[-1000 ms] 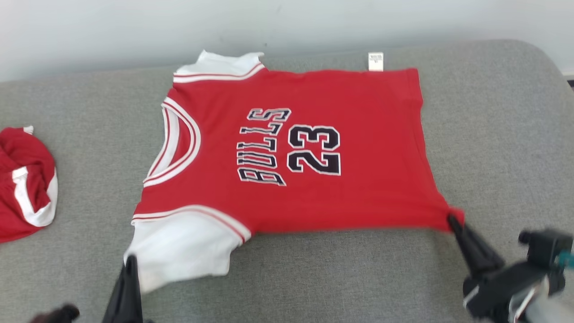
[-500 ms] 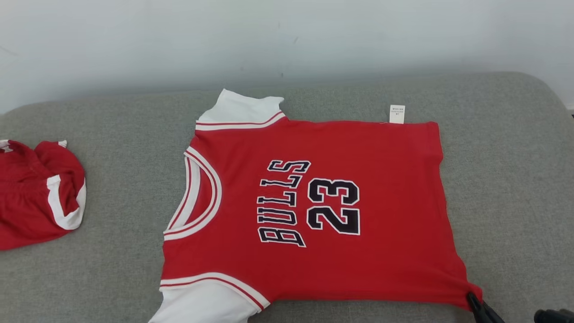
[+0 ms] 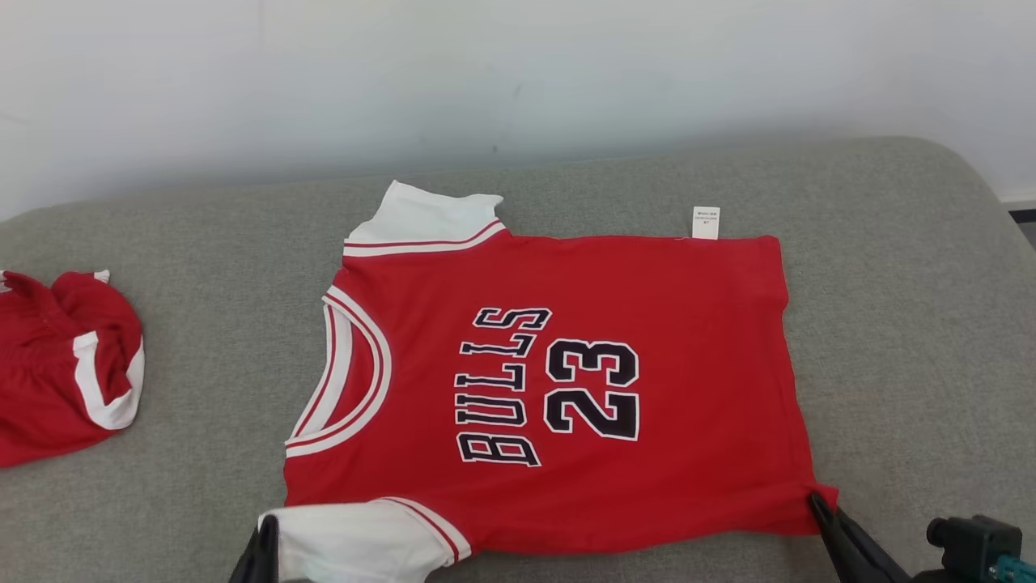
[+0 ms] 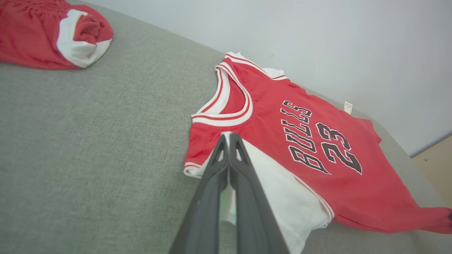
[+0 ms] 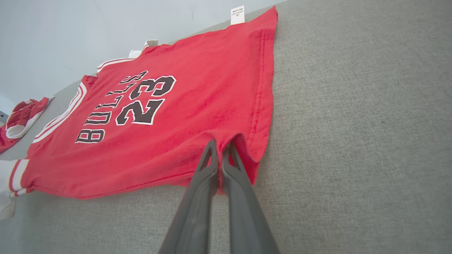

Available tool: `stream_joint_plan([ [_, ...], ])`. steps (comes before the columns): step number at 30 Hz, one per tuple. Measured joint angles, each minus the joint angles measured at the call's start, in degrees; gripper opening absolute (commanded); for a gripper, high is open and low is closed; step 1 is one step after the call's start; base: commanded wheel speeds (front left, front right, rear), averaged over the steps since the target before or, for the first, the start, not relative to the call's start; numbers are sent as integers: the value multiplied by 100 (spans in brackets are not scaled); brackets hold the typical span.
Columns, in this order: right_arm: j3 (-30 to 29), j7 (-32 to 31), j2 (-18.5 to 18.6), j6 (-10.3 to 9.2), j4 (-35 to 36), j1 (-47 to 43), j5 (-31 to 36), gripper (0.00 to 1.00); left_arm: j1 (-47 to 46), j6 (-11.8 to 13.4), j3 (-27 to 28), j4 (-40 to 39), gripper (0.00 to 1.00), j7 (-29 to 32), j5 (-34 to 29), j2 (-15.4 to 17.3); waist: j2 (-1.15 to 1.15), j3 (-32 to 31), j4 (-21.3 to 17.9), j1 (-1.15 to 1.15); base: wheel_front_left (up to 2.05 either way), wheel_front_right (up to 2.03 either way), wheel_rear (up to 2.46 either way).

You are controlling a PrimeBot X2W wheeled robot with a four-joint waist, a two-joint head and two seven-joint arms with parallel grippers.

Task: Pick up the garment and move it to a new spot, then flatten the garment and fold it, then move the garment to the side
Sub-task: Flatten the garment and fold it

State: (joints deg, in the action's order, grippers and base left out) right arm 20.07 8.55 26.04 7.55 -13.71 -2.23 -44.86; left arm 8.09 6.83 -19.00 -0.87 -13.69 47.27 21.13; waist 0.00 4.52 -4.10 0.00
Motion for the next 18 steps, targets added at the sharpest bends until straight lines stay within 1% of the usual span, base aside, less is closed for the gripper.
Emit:
stream_joint_plan([
  [4,-14,-175,-43,0,-40,348,53,0,-521,-123,-7,3,0,236,-108,212,0,74,-93,0,0,0,0],
  [9,-30,-308,-98,0,-219,911,32,0,-1306,-232,-56,135,0,553,-208,343,1,251,-170,0,0,0,0],
  [12,32,-350,-112,0,-398,1233,32,0,-1806,-288,-74,466,0,673,-220,336,1,373,-216,1,0,0,0],
  [18,196,-341,-201,0,-899,1909,12,0,-2652,-566,-166,1402,0,754,-253,269,1,597,-333,1,0,0,0],
])
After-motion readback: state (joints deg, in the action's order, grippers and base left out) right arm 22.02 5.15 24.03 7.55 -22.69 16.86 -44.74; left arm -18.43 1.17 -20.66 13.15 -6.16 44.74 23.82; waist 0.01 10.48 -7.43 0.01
